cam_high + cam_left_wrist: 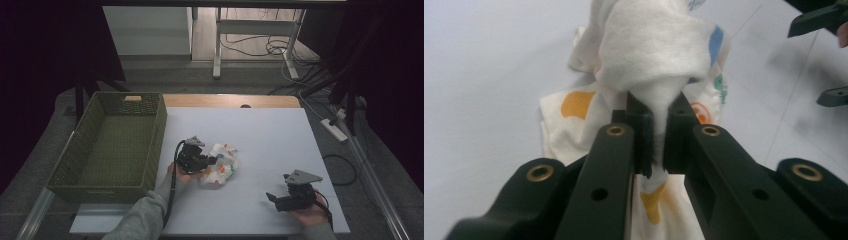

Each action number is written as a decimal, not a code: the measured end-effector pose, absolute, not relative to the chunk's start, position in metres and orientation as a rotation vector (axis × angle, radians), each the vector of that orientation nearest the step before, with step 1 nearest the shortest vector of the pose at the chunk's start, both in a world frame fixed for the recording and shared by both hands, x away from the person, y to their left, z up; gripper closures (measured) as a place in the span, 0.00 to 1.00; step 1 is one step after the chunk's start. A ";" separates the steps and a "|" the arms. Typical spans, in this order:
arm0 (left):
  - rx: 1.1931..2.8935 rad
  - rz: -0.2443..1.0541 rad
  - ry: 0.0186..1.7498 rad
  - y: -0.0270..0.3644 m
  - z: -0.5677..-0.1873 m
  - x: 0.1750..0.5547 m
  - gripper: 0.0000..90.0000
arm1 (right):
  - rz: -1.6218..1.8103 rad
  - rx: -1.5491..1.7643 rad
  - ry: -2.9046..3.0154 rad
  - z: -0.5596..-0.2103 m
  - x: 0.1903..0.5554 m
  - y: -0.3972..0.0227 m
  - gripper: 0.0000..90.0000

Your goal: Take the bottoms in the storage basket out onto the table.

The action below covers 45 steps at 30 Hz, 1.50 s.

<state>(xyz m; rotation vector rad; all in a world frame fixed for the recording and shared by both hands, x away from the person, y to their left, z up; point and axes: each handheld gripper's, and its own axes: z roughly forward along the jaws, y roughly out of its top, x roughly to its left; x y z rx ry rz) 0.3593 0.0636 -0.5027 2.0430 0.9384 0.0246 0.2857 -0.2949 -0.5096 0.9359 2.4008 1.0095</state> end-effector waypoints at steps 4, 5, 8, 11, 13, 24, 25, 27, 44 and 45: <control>2.063 0.021 0.941 0.057 -0.508 0.362 0.93 | 1.010 0.935 2.400 -0.510 0.286 -0.295 0.09; 2.069 0.020 0.939 0.056 -0.509 0.363 0.93 | 1.009 0.935 2.401 -0.510 0.286 -0.295 0.09; 2.086 0.019 0.939 0.052 -0.513 0.365 0.92 | 1.010 0.937 2.400 -0.510 0.286 -0.295 0.09; 2.095 0.017 0.942 0.048 -0.516 0.367 0.92 | 1.010 0.937 2.401 -0.510 0.286 -0.295 0.09; 2.106 0.018 0.941 0.046 -0.518 0.368 0.91 | 1.009 0.937 2.402 -0.510 0.286 -0.295 0.09; 2.158 0.051 0.920 0.033 -0.524 0.370 0.89 | 1.001 0.937 2.406 -0.511 0.286 -0.294 0.09; 2.157 0.053 0.918 0.032 -0.524 0.369 0.89 | 1.001 0.937 2.406 -0.511 0.286 -0.294 0.09; 2.152 0.054 0.915 0.033 -0.524 0.369 0.88 | 1.002 0.938 2.405 -0.511 0.286 -0.294 0.09; 2.130 0.089 0.849 0.039 -0.507 0.358 0.42 | 1.004 0.939 2.405 -0.511 0.286 -0.295 0.09; 2.127 0.091 0.849 0.041 -0.505 0.357 0.40 | 1.003 0.939 2.405 -0.511 0.286 -0.295 0.09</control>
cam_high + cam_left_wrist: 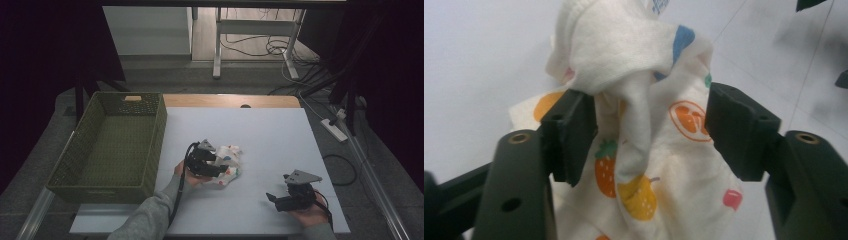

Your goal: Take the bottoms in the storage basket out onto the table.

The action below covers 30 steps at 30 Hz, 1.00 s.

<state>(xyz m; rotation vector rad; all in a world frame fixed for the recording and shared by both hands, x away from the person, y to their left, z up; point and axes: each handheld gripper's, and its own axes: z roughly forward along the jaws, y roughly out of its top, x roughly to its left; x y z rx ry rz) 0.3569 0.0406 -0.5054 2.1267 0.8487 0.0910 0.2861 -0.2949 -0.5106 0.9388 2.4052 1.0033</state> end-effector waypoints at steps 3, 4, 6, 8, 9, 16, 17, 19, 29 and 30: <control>2.115 0.097 0.848 0.045 -0.503 0.354 0.36 | 1.004 0.940 2.404 -0.510 0.286 -0.295 0.09; 2.110 0.097 0.850 0.046 -0.502 0.353 0.35 | 1.005 0.942 2.404 -0.510 0.286 -0.295 0.09; 2.102 0.100 0.853 0.050 -0.501 0.352 0.34 | 1.004 0.939 2.404 -0.511 0.286 -0.295 0.09; 2.092 0.106 0.860 0.053 -0.499 0.351 0.33 | 1.004 0.942 2.404 -0.510 0.286 -0.295 0.09; 2.084 0.105 0.864 0.055 -0.498 0.350 0.33 | 1.004 0.940 2.404 -0.510 0.286 -0.295 0.09; 2.072 0.117 0.856 0.064 -0.492 0.342 0.32 | 1.005 0.941 2.402 -0.510 0.286 -0.295 0.09; 2.072 0.119 0.854 0.065 -0.492 0.341 0.32 | 1.005 0.941 2.401 -0.510 0.286 -0.295 0.09; 2.067 0.118 0.853 0.067 -0.490 0.339 0.32 | 1.007 0.940 2.400 -0.510 0.286 -0.295 0.09; 2.064 0.136 0.827 0.076 -0.479 0.324 0.32 | 1.014 0.938 2.394 -0.509 0.286 -0.295 0.09; 2.064 0.142 0.823 0.076 -0.477 0.321 0.32 | 1.014 0.936 2.393 -0.510 0.286 -0.295 0.09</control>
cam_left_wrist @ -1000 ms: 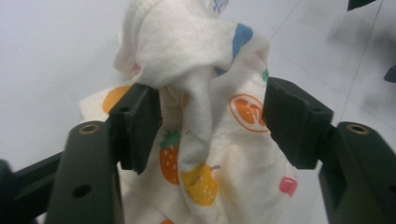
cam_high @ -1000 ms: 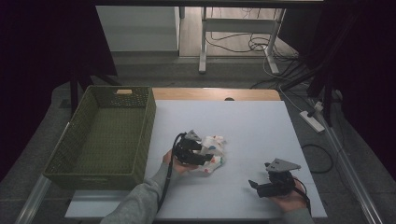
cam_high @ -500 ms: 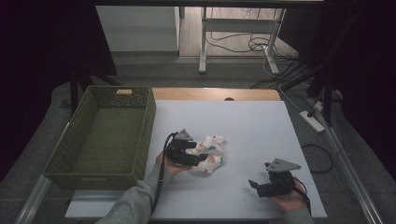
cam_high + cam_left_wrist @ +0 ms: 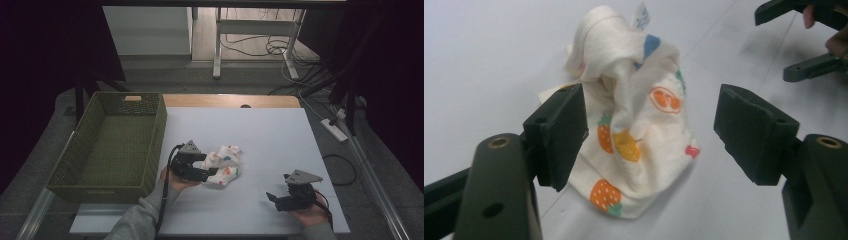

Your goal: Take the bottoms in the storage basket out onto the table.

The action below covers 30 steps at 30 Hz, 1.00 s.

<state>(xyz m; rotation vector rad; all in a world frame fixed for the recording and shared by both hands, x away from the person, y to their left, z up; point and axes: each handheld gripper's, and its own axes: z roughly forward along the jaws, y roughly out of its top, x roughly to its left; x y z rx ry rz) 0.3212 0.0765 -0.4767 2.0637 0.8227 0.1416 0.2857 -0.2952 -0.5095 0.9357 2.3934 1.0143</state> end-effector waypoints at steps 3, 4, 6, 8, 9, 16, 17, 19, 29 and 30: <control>2.054 0.140 0.808 0.080 -0.470 0.315 0.31 | 1.016 0.936 2.393 -0.509 0.286 -0.295 0.09; 2.052 0.140 0.806 0.082 -0.467 0.313 0.31 | 1.015 0.936 2.393 -0.509 0.286 -0.295 0.09; 2.051 0.136 0.801 0.085 -0.461 0.309 0.31 | 1.015 0.936 2.394 -0.509 0.286 -0.295 0.09; 2.049 0.139 0.794 0.088 -0.455 0.304 0.30 | 1.013 0.936 2.393 -0.509 0.286 -0.295 0.09; 2.045 0.140 0.791 0.089 -0.452 0.302 0.30 | 1.013 0.936 2.393 -0.509 0.286 -0.295 0.09; 2.015 0.163 0.784 0.105 -0.432 0.288 0.30 | 1.021 0.930 2.387 -0.508 0.285 -0.295 0.09; 2.011 0.164 0.785 0.109 -0.429 0.286 0.30 | 1.022 0.931 2.384 -0.508 0.285 -0.295 0.09; 1.994 0.175 0.798 0.116 -0.425 0.283 0.30 | 1.027 0.933 2.382 -0.507 0.285 -0.295 0.09; 1.957 0.212 0.840 0.149 -0.412 0.269 0.30 | 1.027 0.933 2.377 -0.506 0.285 -0.295 0.09; 1.955 0.215 0.845 0.152 -0.412 0.268 0.30 | 1.028 0.933 2.376 -0.506 0.285 -0.295 0.09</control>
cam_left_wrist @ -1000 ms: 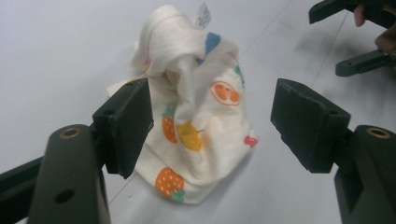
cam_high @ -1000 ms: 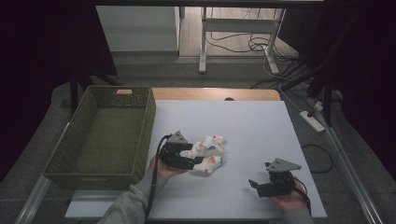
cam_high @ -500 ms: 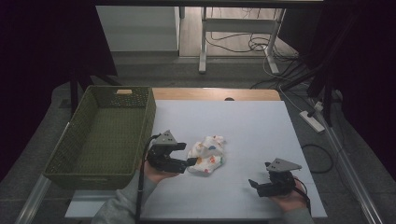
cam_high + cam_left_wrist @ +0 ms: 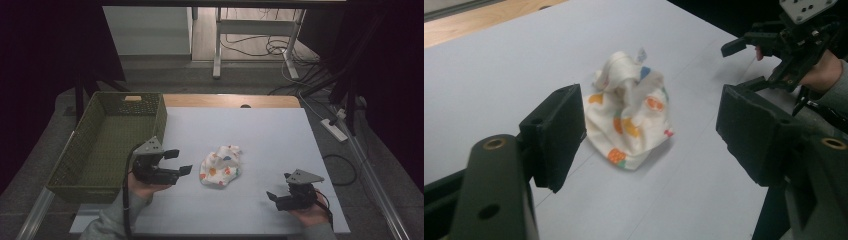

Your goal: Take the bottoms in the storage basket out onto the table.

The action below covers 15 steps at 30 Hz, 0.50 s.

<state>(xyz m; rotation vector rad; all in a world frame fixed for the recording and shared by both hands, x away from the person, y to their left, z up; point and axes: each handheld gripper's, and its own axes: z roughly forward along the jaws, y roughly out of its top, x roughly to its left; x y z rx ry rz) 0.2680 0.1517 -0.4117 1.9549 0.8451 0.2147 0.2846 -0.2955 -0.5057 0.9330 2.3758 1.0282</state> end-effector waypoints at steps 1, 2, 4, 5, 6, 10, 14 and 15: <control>1.948 0.216 0.855 0.156 -0.412 0.267 0.30 | 1.028 0.933 2.375 -0.506 0.285 -0.296 0.09; 1.946 0.220 0.862 0.159 -0.412 0.266 0.30 | 1.029 0.932 2.375 -0.506 0.285 -0.296 0.09; 1.946 0.230 0.881 0.166 -0.414 0.264 0.30 | 1.031 0.933 2.372 -0.505 0.285 -0.296 0.09; 1.945 0.232 0.887 0.169 -0.414 0.263 0.30 | 1.032 0.932 2.370 -0.505 0.285 -0.296 0.09; 1.946 0.236 0.895 0.172 -0.415 0.262 0.30 | 1.034 0.933 2.369 -0.505 0.285 -0.296 0.09; 1.941 0.248 0.916 0.182 -0.418 0.259 0.30 | 1.040 0.935 2.364 -0.505 0.285 -0.296 0.09; 1.936 0.255 0.934 0.190 -0.420 0.257 0.30 | 1.039 0.935 2.360 -0.505 0.285 -0.297 0.09; 1.935 0.256 0.939 0.191 -0.420 0.256 0.30 | 1.040 0.939 2.356 -0.504 0.285 -0.297 0.09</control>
